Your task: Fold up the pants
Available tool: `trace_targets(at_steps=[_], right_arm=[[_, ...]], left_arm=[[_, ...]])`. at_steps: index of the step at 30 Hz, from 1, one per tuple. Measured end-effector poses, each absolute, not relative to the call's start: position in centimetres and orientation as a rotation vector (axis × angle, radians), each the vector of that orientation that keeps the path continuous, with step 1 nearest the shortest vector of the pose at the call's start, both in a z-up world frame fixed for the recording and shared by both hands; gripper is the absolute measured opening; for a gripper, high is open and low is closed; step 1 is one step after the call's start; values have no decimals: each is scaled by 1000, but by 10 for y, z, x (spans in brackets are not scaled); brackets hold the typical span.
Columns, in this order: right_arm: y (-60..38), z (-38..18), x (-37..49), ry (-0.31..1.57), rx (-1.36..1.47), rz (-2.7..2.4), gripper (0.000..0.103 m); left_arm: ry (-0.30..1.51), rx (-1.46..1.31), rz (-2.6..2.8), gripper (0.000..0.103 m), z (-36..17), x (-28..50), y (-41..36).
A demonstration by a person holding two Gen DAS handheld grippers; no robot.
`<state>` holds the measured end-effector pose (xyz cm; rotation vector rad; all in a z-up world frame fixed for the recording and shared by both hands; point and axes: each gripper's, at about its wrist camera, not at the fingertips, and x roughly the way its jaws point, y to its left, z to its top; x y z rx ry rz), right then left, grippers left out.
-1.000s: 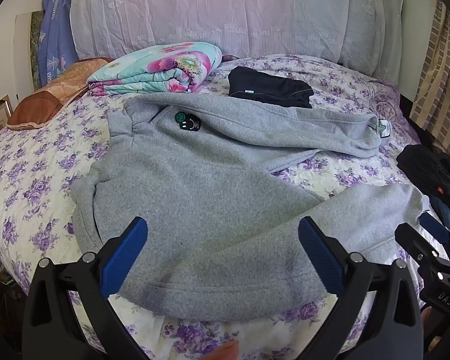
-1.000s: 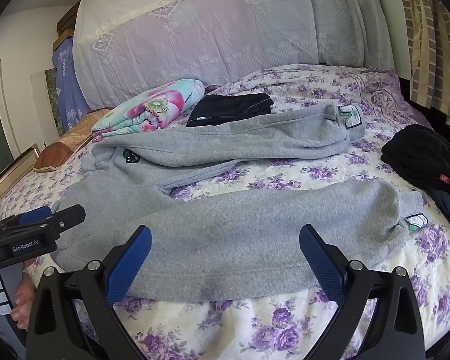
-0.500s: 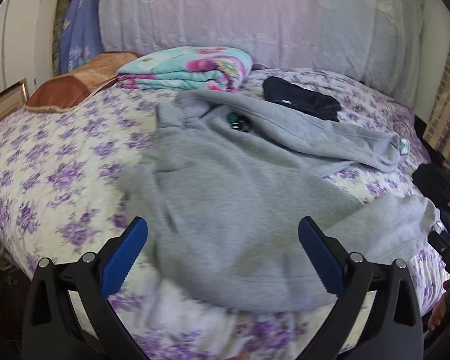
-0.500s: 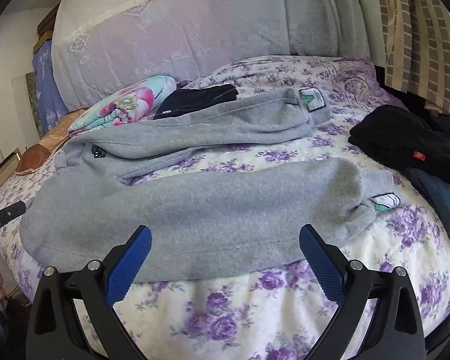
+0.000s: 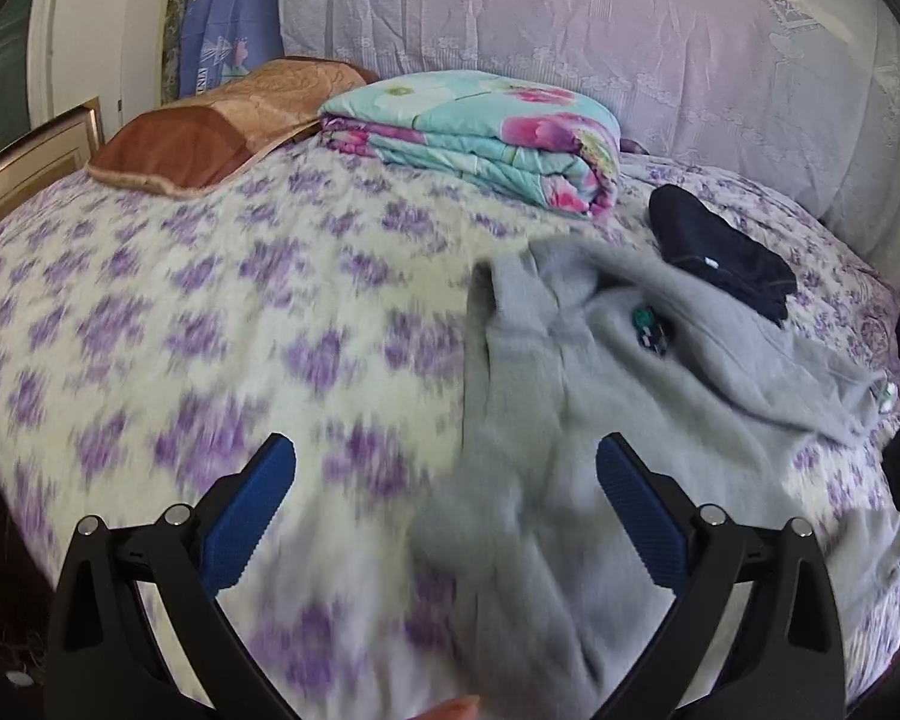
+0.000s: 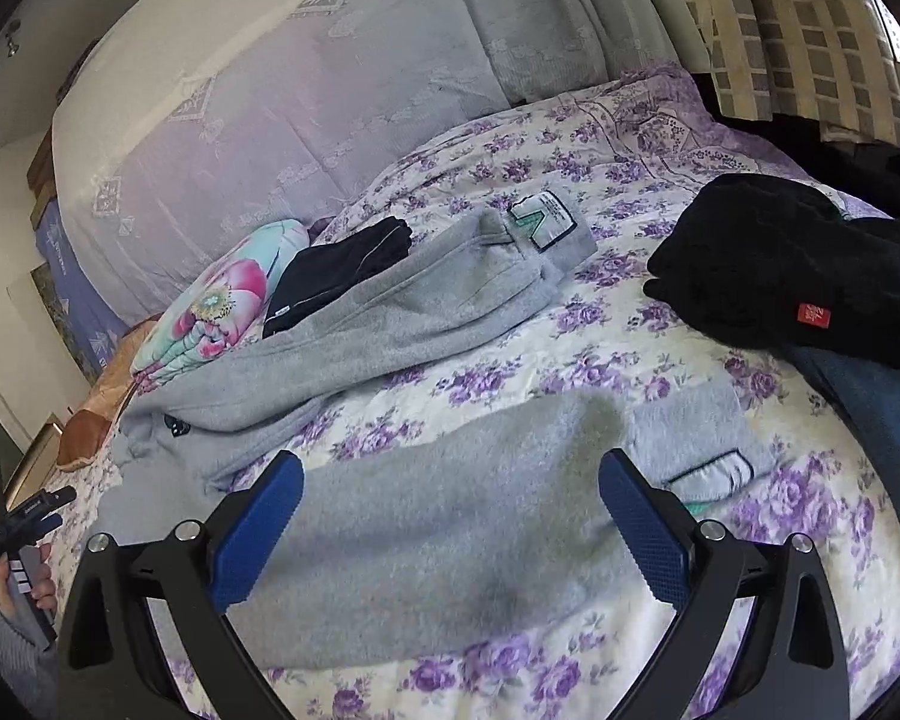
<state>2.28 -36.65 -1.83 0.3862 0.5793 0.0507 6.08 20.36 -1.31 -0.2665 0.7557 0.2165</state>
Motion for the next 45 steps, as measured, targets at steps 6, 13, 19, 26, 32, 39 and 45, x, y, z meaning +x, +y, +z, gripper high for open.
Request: trace_targets(at_steps=[6, 13, 19, 26, 32, 39, 45], right_arm=[[-385, -14, 83, 661, 441, 76, 99], [-411, -22, 143, 725, 597, 100, 99], [-420, -36, 170, 776, 655, 94, 99], [-453, -42, 199, 766, 807, 73, 99], [-482, -26, 251, 772, 812, 22, 99], [-476, -25, 301, 801, 805, 82, 99], [-458, 10, 316, 761, 572, 82, 99]], left_arm=[[847, -233, 189, 99, -21, 157, 223], [874, -114, 106, 99, -40, 199, 217], [853, -179, -28, 62, -46, 215, 220], [869, -231, -30, 36, -52, 224, 213], [840, -305, -26, 29, -32, 228, 222], [821, -375, 24, 25, -12, 251, 233], [842, -396, 112, 24, -14, 283, 240]])
